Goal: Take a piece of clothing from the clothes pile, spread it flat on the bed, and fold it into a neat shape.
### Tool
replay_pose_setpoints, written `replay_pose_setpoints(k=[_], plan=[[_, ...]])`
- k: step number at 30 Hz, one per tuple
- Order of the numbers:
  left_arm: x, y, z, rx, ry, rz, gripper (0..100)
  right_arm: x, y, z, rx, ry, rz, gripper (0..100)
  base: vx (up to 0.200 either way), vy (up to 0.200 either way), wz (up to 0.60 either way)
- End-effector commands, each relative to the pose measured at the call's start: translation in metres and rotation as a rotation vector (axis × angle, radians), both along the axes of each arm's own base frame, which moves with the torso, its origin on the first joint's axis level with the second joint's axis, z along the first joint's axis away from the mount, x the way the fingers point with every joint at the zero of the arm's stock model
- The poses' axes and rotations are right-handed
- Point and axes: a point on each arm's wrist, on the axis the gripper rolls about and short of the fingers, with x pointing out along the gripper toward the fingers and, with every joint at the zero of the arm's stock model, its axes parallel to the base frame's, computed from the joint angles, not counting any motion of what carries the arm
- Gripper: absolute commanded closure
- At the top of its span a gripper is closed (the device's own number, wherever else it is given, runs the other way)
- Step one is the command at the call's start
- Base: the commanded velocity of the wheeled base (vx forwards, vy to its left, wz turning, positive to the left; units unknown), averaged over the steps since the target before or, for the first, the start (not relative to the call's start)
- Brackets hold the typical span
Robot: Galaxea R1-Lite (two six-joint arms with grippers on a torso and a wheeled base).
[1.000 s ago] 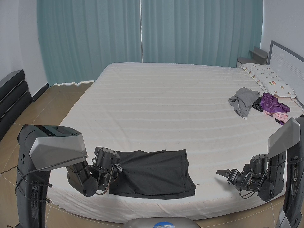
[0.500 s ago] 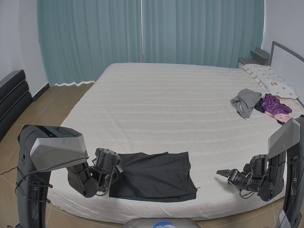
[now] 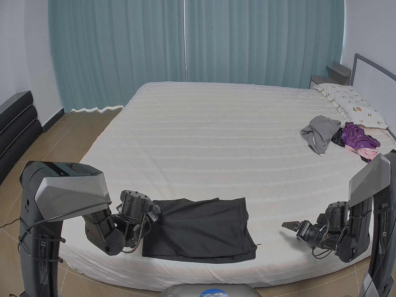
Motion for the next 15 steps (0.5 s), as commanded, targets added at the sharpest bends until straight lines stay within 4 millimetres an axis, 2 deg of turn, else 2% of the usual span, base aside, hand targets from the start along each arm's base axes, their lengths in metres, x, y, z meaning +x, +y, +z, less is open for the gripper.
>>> replay_pose_setpoints(k=[1,10,15], plan=[[0.000,0.001,0.006,-0.033,-0.007,-0.001,0,0.000,0.000,0.001,0.002,-0.011,0.001,0,0.000,0.000,0.00],[0.006,0.014,0.014,-0.111,-0.008,0.004,0,0.001,0.000,0.001,0.002,-0.012,0.001,0,0.000,0.000,0.00],[0.014,0.038,0.033,-0.176,-0.050,0.077,0,0.002,-0.002,0.006,0.008,-0.032,-0.010,0,0.000,0.000,0.00]])
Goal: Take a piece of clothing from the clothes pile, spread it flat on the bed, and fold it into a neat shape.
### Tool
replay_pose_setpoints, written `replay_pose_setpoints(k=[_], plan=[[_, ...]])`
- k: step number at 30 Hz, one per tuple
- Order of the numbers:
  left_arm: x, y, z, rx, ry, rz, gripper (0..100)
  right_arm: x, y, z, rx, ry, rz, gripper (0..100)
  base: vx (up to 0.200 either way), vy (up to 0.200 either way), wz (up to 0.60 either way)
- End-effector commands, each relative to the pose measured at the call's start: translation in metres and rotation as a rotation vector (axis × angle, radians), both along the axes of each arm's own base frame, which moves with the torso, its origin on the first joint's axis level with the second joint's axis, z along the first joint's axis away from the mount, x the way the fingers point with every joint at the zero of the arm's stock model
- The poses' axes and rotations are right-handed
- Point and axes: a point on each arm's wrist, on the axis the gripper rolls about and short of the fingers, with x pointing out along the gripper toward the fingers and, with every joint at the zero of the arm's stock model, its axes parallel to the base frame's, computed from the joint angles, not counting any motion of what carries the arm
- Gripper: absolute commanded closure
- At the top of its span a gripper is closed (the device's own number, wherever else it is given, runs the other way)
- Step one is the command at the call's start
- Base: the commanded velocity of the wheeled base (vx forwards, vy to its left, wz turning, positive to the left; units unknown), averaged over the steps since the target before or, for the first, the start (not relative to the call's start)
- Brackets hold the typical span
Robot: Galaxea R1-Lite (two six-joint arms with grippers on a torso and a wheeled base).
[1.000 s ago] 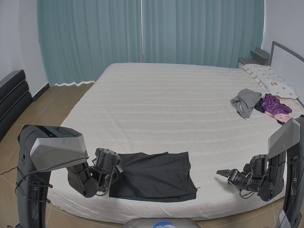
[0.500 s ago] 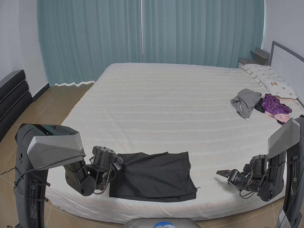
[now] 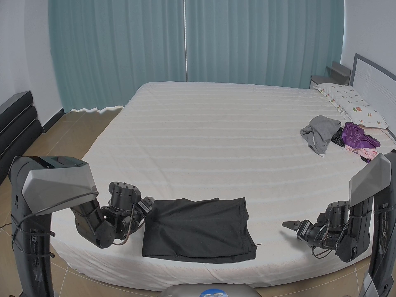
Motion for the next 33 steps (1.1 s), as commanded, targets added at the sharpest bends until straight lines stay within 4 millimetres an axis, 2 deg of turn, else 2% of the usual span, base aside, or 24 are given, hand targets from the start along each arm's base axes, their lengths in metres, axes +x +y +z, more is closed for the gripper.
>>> replay_pose_setpoints(k=[1,4,5,7,8,9,13,15,18,20,22,23,25,26,28,33], plan=[[0.007,0.021,0.020,-0.048,-0.042,0.044,0,0.002,-0.001,0.009,0.007,-0.039,-0.006,0,0.000,0.000,0.00],[-0.003,0.027,0.038,-0.056,-0.068,0.049,0,0.005,0.000,0.022,0.014,-0.094,-0.004,0,0.000,0.000,0.00],[-0.013,0.030,0.049,-0.056,-0.083,0.048,0,0.005,0.002,0.029,0.016,-0.122,0.002,0,0.000,0.000,0.00],[-0.015,0.030,0.051,-0.058,-0.089,0.048,0,0.005,0.002,0.031,0.016,-0.128,0.002,0,0.000,0.000,0.00],[-0.036,0.038,0.080,-0.075,-0.143,0.051,0,0.002,0.007,0.054,0.014,-0.210,0.012,0,0.000,0.000,0.00],[-0.044,0.040,0.089,-0.078,-0.159,0.052,0,0.000,0.007,0.062,0.009,-0.238,0.002,0,0.000,0.000,0.00],[-0.073,0.051,0.126,-0.081,-0.268,0.065,0,-0.024,0.002,0.099,-0.016,-0.346,-0.034,0,0.000,0.000,0.00],[-0.091,0.055,0.151,-0.062,-0.356,0.063,0,-0.045,-0.001,0.119,-0.045,-0.417,-0.023,0,0.000,0.000,0.00],[-0.114,0.061,0.174,0.001,-0.454,0.095,0,-0.063,-0.009,0.146,-0.117,-0.533,-0.091,0,0.000,0.000,0.00],[-0.120,0.062,0.178,0.023,-0.475,0.104,0,-0.068,-0.012,0.152,-0.136,-0.555,-0.134,0,0.000,0.000,0.00],[-0.139,0.068,0.192,0.080,-0.544,0.129,0,-0.085,-0.021,0.171,-0.172,-0.630,-0.197,0,0.000,0.000,0.00],[-0.143,0.069,0.195,0.083,-0.557,0.133,0,-0.088,-0.021,0.174,-0.176,-0.638,-0.199,0,0.000,0.000,0.00],[-0.161,0.075,0.207,0.089,-0.623,0.138,0,-0.109,-0.026,0.186,-0.200,-0.676,-0.215,0,0.000,0.000,0.00],[-0.161,0.075,0.207,0.089,-0.623,0.138,0,-0.109,-0.026,0.186,-0.200,-0.676,-0.215,0,0.000,0.000,0.00],[-0.193,0.084,0.212,0.152,-0.690,0.120,0,-0.144,-0.029,0.195,-0.257,-0.716,-0.191,0,0.000,0.000,0.00],[-0.236,0.097,0.217,0.275,-0.780,0.096,0,-0.190,-0.031,0.193,-0.366,-0.727,-0.121,0,0.000,0.000,0.00]])
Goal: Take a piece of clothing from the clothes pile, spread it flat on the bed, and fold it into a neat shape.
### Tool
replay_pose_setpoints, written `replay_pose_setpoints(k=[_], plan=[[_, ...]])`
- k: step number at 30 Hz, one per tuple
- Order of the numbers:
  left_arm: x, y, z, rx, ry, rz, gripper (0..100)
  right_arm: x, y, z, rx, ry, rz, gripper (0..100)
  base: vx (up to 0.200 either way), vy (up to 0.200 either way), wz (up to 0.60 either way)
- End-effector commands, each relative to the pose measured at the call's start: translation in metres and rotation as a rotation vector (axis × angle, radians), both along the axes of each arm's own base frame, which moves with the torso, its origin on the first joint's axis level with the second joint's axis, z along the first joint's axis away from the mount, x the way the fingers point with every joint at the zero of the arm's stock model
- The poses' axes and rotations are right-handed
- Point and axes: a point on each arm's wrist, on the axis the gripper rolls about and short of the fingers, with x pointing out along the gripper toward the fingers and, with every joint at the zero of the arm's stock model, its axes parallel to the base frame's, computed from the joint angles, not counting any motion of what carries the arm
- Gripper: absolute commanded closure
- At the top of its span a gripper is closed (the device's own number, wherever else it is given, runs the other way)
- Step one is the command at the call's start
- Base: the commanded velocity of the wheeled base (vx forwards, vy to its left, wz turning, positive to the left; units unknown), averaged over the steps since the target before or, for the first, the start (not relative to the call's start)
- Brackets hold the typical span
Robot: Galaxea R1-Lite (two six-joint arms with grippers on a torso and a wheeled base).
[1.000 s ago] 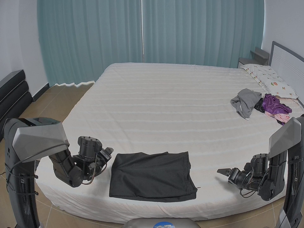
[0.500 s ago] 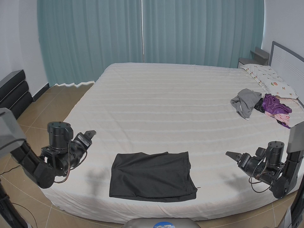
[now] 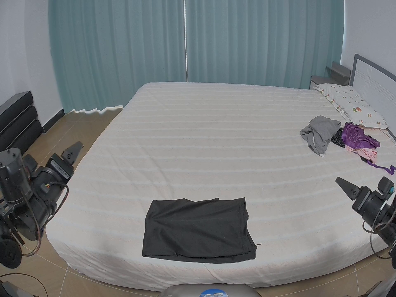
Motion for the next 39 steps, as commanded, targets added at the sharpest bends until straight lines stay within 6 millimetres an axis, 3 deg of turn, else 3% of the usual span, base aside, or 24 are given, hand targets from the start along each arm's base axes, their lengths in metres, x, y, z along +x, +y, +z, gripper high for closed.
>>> replay_pose_setpoints(k=[1,4,12,17,22,31,36,39], plan=[[-0.107,0.031,0.026,0.195,-0.256,0.043,0,-0.107,-0.012,0.023,-0.228,-0.185,-0.016,0,0.000,0.000,0.00],[-0.137,0.040,0.023,0.264,-0.273,0.055,0,-0.140,-0.014,0.023,-0.345,-0.216,-0.020,0,0.000,0.000,0.00],[-0.193,0.056,0.004,0.438,-0.288,0.076,0,-0.200,-0.015,0.017,-0.499,-0.219,-0.076,0,0.000,0.000,0.00],[-0.210,0.060,0.003,0.455,-0.341,0.129,0,-0.209,-0.017,0.017,-0.540,-0.184,-0.187,0,0.000,0.000,0.00],[-0.223,0.061,-0.015,0.536,-0.290,0.158,0,-0.212,-0.019,0.003,-0.560,-0.132,-0.207,0,0.000,0.000,0.00],[-0.225,0.062,-0.012,0.619,-0.264,0.279,0,-0.230,-0.020,0.032,-0.675,-0.213,-0.277,0,0.000,0.000,0.00],[-0.228,0.058,-0.015,0.639,-0.231,0.386,0,-0.221,-0.020,0.018,-0.672,-0.173,-0.242,0,0.000,0.000,0.00],[-0.233,0.054,-0.031,0.694,-0.253,0.354,0,-0.213,-0.019,0.010,-0.646,-0.190,-0.206,0,0.000,0.000,0.00]])
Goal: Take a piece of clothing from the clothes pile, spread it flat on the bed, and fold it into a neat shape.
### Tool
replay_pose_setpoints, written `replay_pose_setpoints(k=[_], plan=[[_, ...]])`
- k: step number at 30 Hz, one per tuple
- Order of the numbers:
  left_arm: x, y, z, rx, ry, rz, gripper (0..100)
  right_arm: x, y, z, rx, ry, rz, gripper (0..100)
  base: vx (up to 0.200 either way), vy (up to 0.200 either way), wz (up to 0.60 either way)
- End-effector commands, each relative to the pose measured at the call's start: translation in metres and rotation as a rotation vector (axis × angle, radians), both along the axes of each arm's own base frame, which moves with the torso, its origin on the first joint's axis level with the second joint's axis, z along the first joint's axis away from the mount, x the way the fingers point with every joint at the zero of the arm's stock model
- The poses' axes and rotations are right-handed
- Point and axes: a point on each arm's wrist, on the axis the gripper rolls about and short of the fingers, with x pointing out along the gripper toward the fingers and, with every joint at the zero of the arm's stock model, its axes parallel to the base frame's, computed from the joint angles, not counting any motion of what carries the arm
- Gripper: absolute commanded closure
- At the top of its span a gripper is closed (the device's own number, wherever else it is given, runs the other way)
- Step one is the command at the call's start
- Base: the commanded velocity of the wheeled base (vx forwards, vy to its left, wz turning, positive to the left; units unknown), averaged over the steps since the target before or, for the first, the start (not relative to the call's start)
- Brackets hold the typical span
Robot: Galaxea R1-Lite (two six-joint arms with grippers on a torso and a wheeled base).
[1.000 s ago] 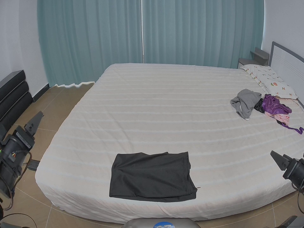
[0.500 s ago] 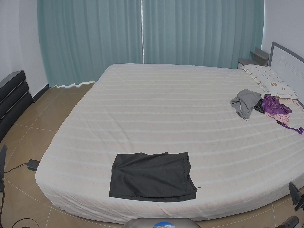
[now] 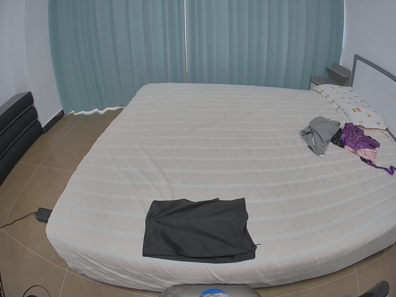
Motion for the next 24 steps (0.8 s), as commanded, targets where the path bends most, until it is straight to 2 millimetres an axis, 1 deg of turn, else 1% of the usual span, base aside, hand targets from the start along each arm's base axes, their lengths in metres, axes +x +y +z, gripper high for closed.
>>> replay_pose_setpoints(k=[1,2,5,6,8,10,12,14,15,16,19,20,22,23,24], plan=[[-0.003,-0.005,-0.024,0.081,0.011,-0.020,0,0.012,0.001,-0.017,0.032,-0.031,0.062,0,0.000,0.000,0.00],[0.001,-0.006,-0.030,0.092,0.025,-0.047,0,0.016,0.002,-0.019,0.046,-0.060,0.087,0,0.000,0.000,0.00],[0.001,-0.006,-0.031,0.092,0.026,-0.051,0,0.016,0.002,-0.020,0.047,-0.063,0.091,0,0.000,0.000,0.00],[0.010,-0.007,-0.049,0.097,0.040,-0.100,0,0.034,0.003,-0.039,0.036,-0.155,0.129,0,0.000,0.000,0.00],[0.011,-0.009,-0.051,0.110,0.059,-0.157,0,0.040,0.003,-0.049,-0.008,-0.195,0.149,0,0.000,0.000,0.00],[0.011,-0.010,-0.052,0.122,0.066,-0.202,0,0.040,0.004,-0.048,-0.016,-0.203,0.193,0,0.000,0.000,0.00],[0.012,-0.010,-0.053,0.124,0.076,-0.222,0,0.040,0.005,-0.049,-0.018,-0.192,0.216,0,0.000,0.000,0.00],[0.013,-0.011,-0.061,0.127,0.150,-0.281,0,0.041,0.005,-0.054,-0.013,-0.137,0.226,0,0.000,0.000,0.00],[0.013,-0.011,-0.062,0.127,0.159,-0.288,0,0.041,0.005,-0.055,-0.012,-0.127,0.224,0,0.000,0.000,0.00],[0.014,-0.012,-0.066,0.123,0.203,-0.314,0,0.042,0.005,-0.060,0.000,-0.081,0.221,0,0.000,0.000,0.00],[0.014,-0.012,-0.066,0.123,0.203,-0.314,0,0.042,0.005,-0.060,0.000,-0.081,0.221,0,0.000,0.000,0.00],[0.014,-0.013,-0.070,0.091,0.226,-0.377,0,0.042,0.005,-0.060,0.045,-0.081,0.232,0,0.000,0.000,0.00],[0.014,-0.014,-0.070,0.083,0.223,-0.400,0,0.042,0.005,-0.060,0.061,-0.078,0.225,0,0.000,0.000,0.00],[0.014,-0.014,-0.070,0.081,0.224,-0.411,0,0.042,0.005,-0.063,0.062,-0.060,0.214,0,0.000,0.000,0.00],[0.014,-0.014,-0.070,0.079,0.224,-0.435,0,0.042,0.004,-0.068,0.070,-0.006,0.196,0,0.000,0.000,0.00]])
